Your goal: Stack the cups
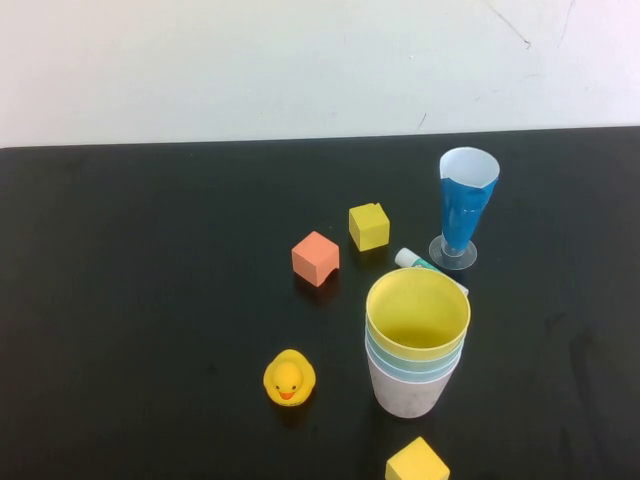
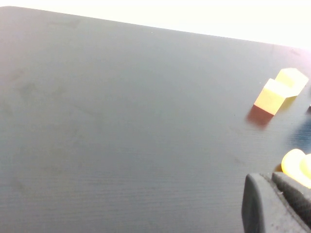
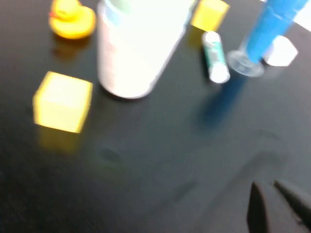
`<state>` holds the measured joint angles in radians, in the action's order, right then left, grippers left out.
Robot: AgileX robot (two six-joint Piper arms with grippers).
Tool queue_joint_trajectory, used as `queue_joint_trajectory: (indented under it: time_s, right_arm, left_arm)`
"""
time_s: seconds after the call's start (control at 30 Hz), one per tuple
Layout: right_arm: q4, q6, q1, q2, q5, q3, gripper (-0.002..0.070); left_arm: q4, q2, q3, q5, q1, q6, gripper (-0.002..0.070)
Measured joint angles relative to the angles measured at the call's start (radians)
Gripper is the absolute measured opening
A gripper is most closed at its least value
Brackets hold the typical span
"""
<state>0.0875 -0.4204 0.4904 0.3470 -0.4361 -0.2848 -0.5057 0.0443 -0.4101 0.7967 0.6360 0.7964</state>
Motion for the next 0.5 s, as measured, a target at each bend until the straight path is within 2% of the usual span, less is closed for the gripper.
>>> queue_joint_trajectory:
  time_s: [0.13,0.37,0.5]
  right_arm:
    - [-0.017,0.064,-0.096,-0.074,0.132,0.118,-0.0001]
    - [-0.011,0.089,-0.412,-0.309,0.304,0.281,-0.0001]
    - [-0.011,0.135,-0.55,-0.355,0.32,0.311,-0.0001]
  left_arm:
    - [0.0,0.0,0.0,0.001,0.0,0.0,-0.0001]
    - [0.0,0.0,0.0,0.001,0.0,0.0,-0.0002]
    - [0.001,0.0,0.0,0.003,0.0,0.0,-0.0002]
